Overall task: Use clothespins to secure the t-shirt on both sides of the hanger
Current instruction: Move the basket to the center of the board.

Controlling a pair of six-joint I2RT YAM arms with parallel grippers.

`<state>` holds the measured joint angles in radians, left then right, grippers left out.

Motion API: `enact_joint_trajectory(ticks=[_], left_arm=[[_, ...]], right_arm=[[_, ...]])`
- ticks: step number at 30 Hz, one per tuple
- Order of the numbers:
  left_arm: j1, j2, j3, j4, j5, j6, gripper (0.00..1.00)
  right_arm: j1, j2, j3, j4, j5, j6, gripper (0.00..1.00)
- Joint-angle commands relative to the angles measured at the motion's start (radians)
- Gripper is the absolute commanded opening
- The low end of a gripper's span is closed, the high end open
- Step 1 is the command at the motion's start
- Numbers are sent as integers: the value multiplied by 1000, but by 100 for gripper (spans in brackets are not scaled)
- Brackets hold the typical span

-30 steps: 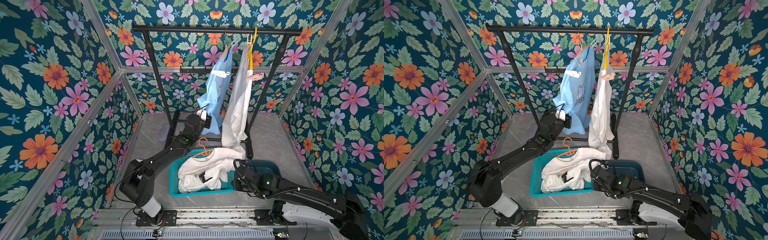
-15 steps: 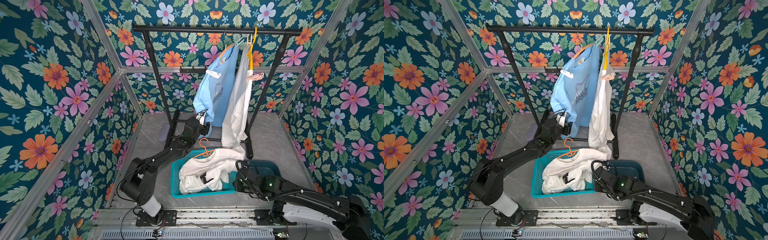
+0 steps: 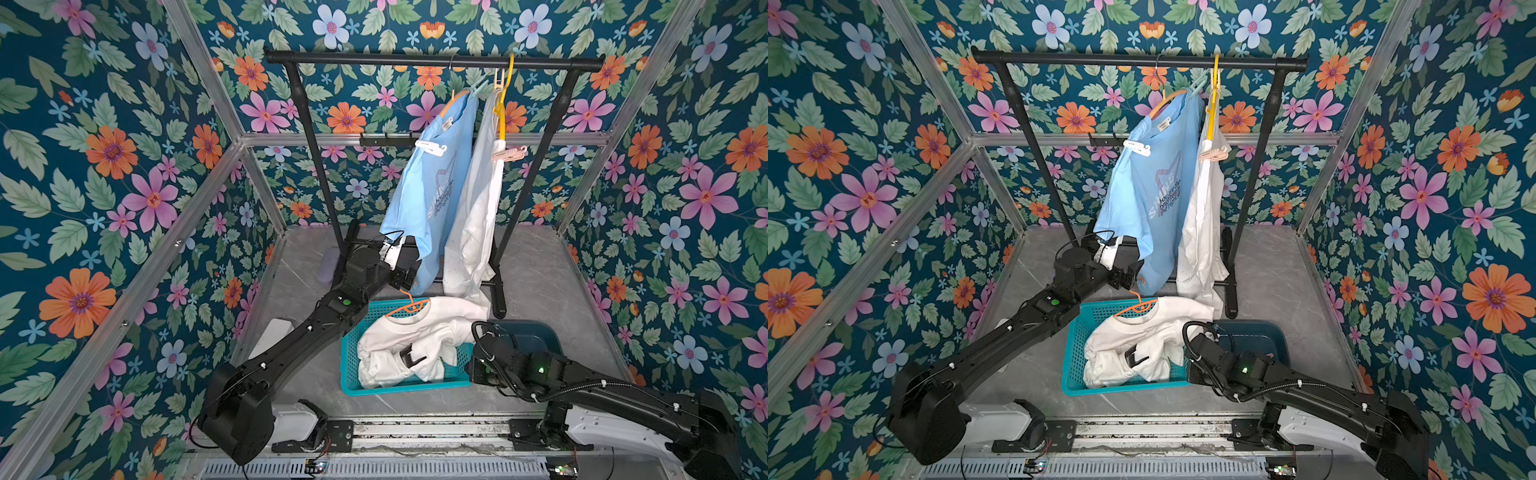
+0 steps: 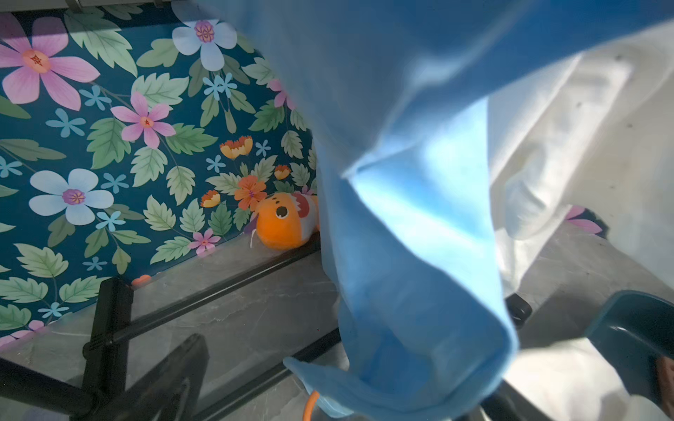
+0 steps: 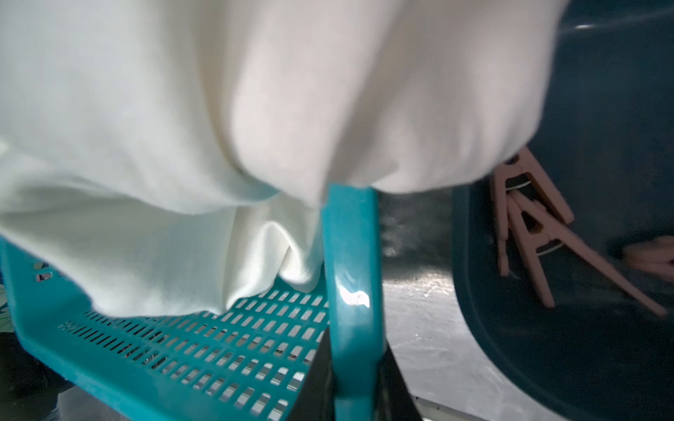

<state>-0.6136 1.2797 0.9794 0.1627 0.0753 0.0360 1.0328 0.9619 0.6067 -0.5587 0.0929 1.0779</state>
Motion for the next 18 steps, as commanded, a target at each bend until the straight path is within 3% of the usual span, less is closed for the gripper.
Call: enact_joint_trajectory(ticks=[1, 4, 7, 9, 13, 18], left_arm=[[0, -65, -25, -75, 13, 8, 100], [1, -140, -68, -90, 29, 6, 100], [0, -193, -92, -123, 28, 8, 100], [0, -216, -100, -156, 14, 2, 99], [1, -254, -134, -177, 5, -1, 96], [1, -273, -161, -201, -16, -16, 91]], right_arm=[[1, -6, 12, -17, 29, 8, 35], [1, -22, 33, -42, 59, -10, 50], [1, -48, 63, -86, 89, -32, 74], [1, -75, 81, -122, 101, -34, 82], [-1, -132, 128, -239, 152, -29, 87], [-22, -205, 214, -479, 305, 50, 83]])
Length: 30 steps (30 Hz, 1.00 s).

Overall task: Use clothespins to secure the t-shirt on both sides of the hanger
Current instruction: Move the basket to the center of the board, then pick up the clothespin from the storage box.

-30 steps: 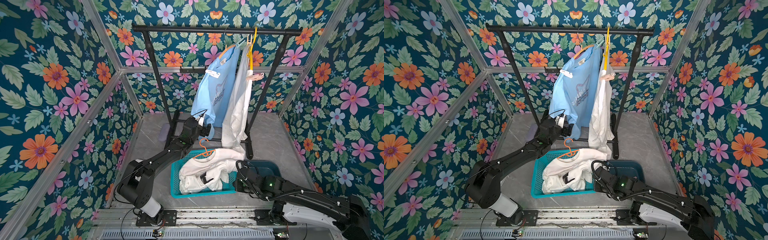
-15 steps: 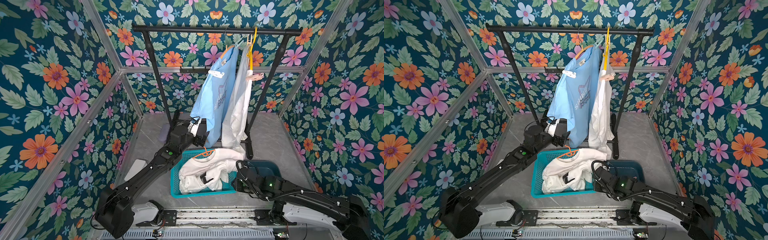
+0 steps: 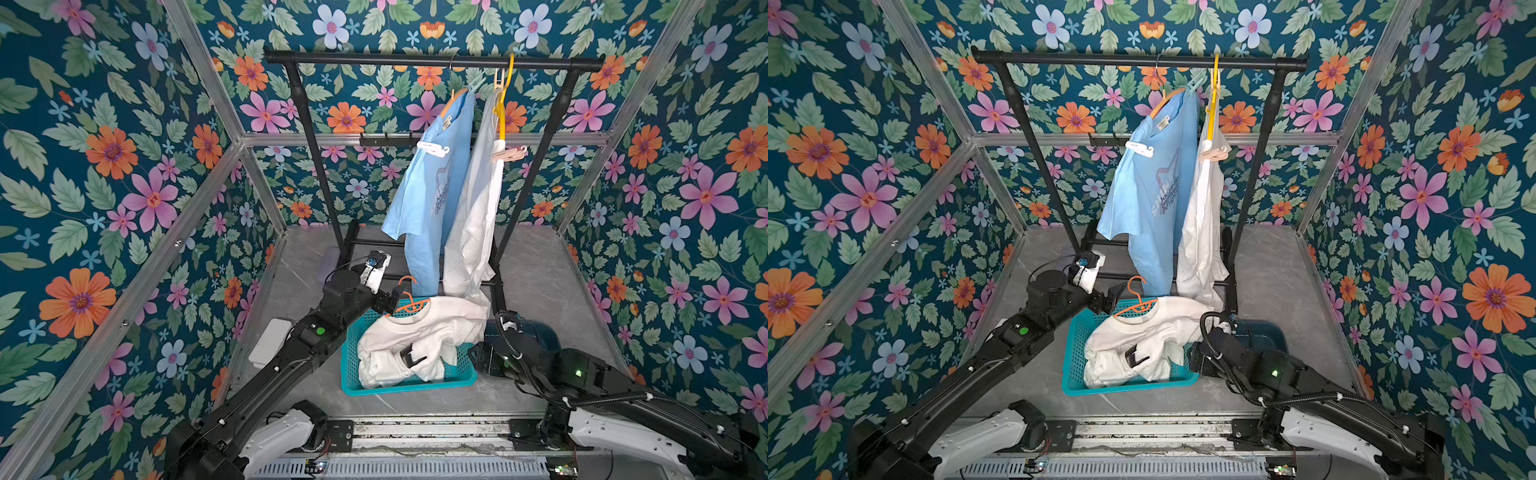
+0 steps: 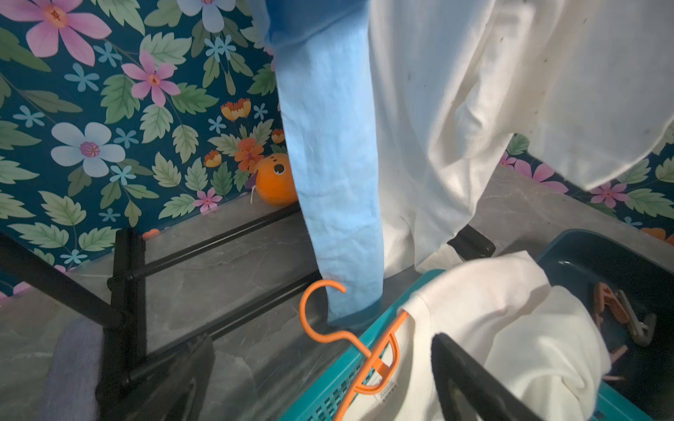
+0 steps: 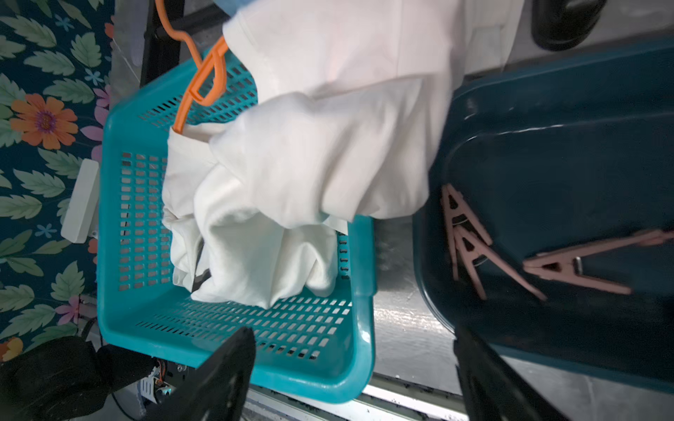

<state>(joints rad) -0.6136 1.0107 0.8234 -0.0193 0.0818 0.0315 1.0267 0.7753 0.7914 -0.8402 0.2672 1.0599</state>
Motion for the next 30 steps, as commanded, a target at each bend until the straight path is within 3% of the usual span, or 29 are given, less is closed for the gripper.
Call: enact_joint_trajectory(ticks=[1, 4, 8, 15, 20, 23, 25, 30], left_arm=[[0, -2, -6, -23, -27, -14, 90], [1, 16, -11, -34, -29, -27, 88], [1, 43, -17, -26, -37, -47, 88], [2, 55, -47, -12, -62, -64, 88], [5, 65, -58, -12, -93, -65, 87], [6, 68, -65, -6, -97, -72, 87], [5, 65, -76, 9, -102, -76, 87], [6, 53, -92, 18, -115, -75, 86]], right_arm=[[-44, -21, 42, -231, 134, 76, 79], [-224, 7, 59, -309, 54, 81, 72], [-487, 81, 36, -302, -88, 20, 72], [-762, 181, -63, -206, -128, -8, 72], [-870, 251, -125, -59, -161, -8, 63], [-881, 316, -126, -2, -147, -5, 61], [-882, 349, -128, 41, -146, -5, 49], [-883, 415, -139, 112, -137, 11, 37]])
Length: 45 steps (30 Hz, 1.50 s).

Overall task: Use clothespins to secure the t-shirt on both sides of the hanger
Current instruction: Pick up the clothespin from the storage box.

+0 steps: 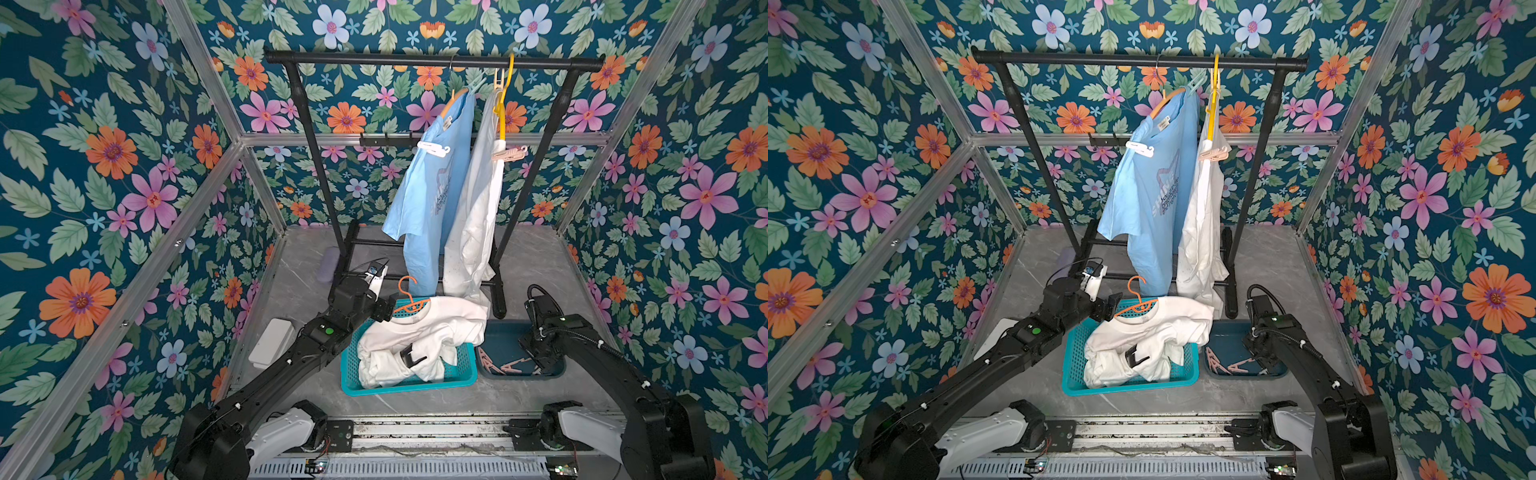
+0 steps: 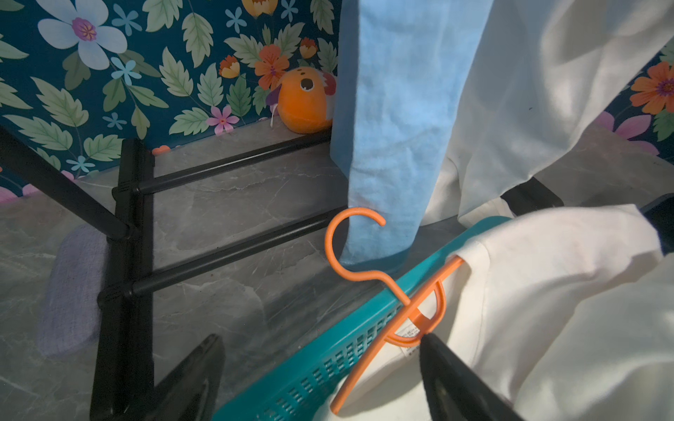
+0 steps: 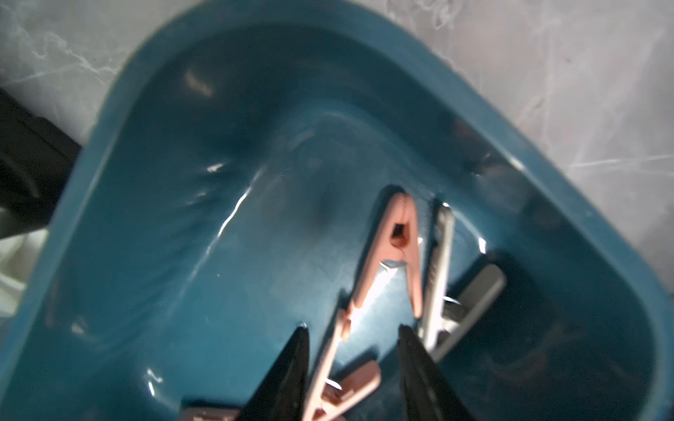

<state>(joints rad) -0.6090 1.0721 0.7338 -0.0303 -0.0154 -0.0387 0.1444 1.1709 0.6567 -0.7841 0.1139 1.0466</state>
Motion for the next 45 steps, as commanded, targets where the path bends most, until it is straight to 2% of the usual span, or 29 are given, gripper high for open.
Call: enact_joint_trajectory(ticks=[1, 13, 19, 25, 28, 30, 32, 34, 40, 45], left_arm=[[1, -10, -4, 30, -16, -3, 86], [2, 0, -7, 30, -32, 28, 86], [2, -2, -2, 30, -30, 21, 85], [2, 3, 9, 23, -28, 24, 85], [1, 0, 18, 13, -30, 26, 85], [2, -7, 19, 12, -30, 30, 85], [2, -15, 20, 12, -29, 32, 84], [2, -24, 19, 13, -16, 48, 84], [0, -59, 34, 15, 23, 83, 84], [0, -92, 48, 25, 125, 109, 84]], right_arm=[[-1, 26, -8, 64, 19, 24, 37], [-4, 24, -40, 32, 36, 85, 39], [-4, 45, -70, 87, 18, 99, 37], [-5, 98, -67, 142, 21, 96, 27], [-5, 113, -73, 160, 17, 99, 19], [-5, 100, -74, 161, 8, 104, 7], [-5, 66, -71, 160, -5, 104, 0], [-5, 24, -58, 139, -15, 98, 0], [-4, -131, 8, 73, -54, -17, 0], [7, -238, 59, 99, -173, -237, 0]])
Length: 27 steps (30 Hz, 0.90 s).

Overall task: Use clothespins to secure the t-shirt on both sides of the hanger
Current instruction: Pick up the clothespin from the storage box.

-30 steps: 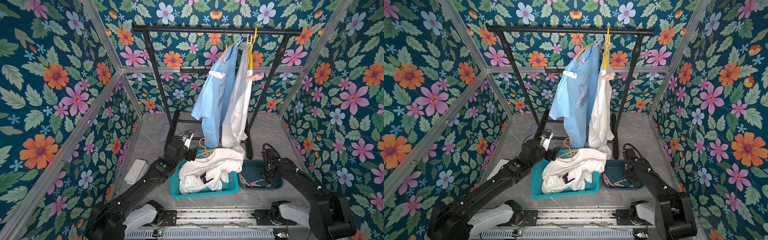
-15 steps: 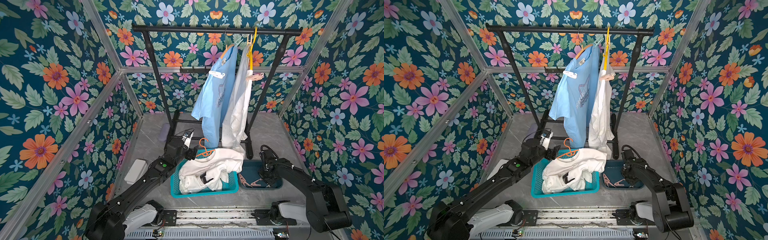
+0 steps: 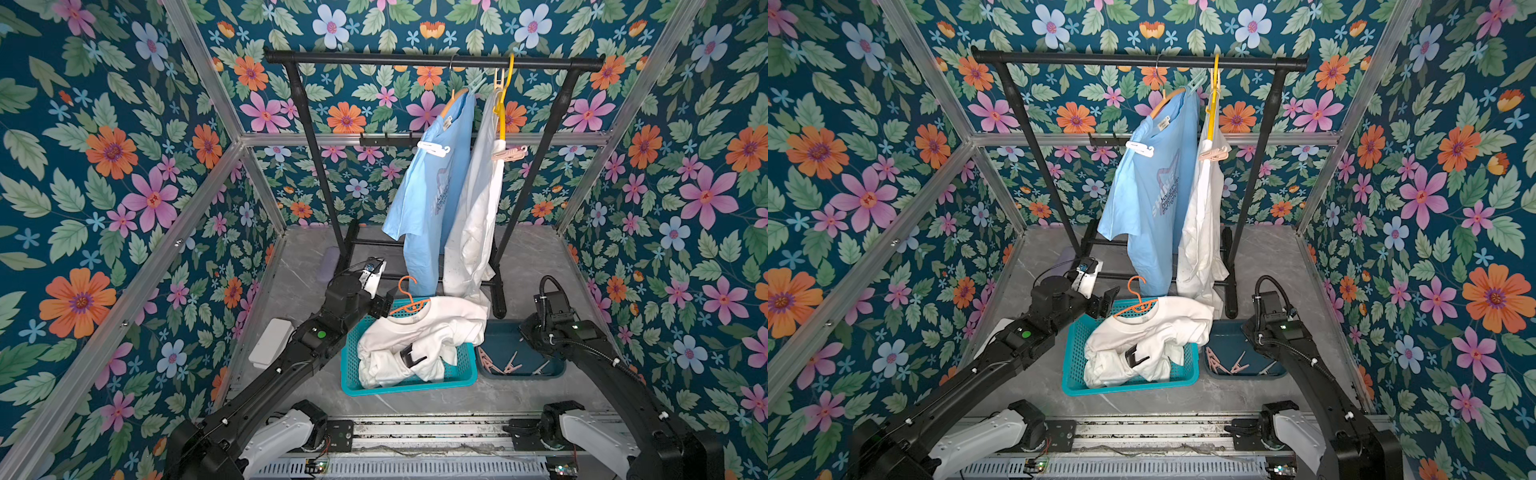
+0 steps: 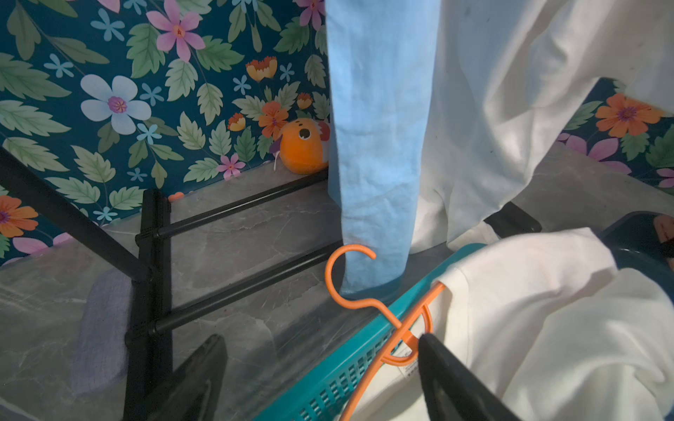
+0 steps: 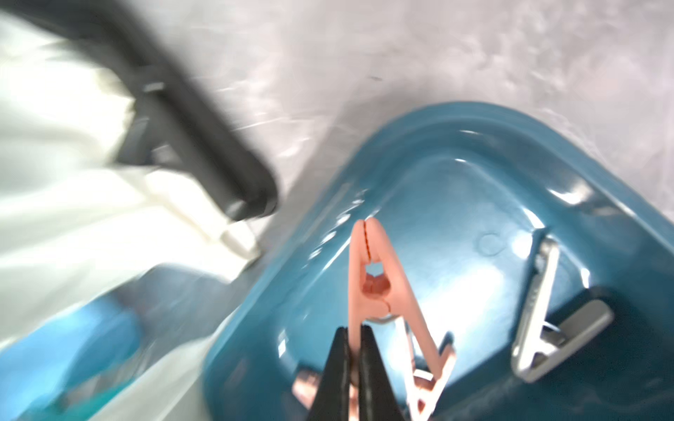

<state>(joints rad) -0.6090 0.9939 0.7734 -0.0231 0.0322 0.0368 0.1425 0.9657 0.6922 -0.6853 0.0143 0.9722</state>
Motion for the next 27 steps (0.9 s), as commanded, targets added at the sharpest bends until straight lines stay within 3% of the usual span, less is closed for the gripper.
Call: enact_joint_trajectory(ticks=[1, 5, 10, 13, 17, 21, 27], left_arm=[[0, -20, 12, 22, 94, 36, 84], [1, -34, 30, 27, 191, 49, 86], [0, 0, 104, 37, 292, -9, 92], [0, 48, 186, -6, 383, -57, 93], [0, 80, 253, -48, 489, -161, 94], [0, 83, 288, -51, 514, -371, 93], [-1, 136, 320, -13, 657, -768, 85]], right_arm=[[15, -45, 37, -1, -81, -196, 0], [86, -84, 99, 60, -166, -438, 0], [357, -99, 184, 193, -183, -859, 0], [528, -113, 209, 280, -63, -1167, 0], [660, -133, 192, 415, 102, -1564, 0], [712, -145, 123, 663, 241, -1972, 0], [714, -120, 41, 946, 245, -2464, 0]])
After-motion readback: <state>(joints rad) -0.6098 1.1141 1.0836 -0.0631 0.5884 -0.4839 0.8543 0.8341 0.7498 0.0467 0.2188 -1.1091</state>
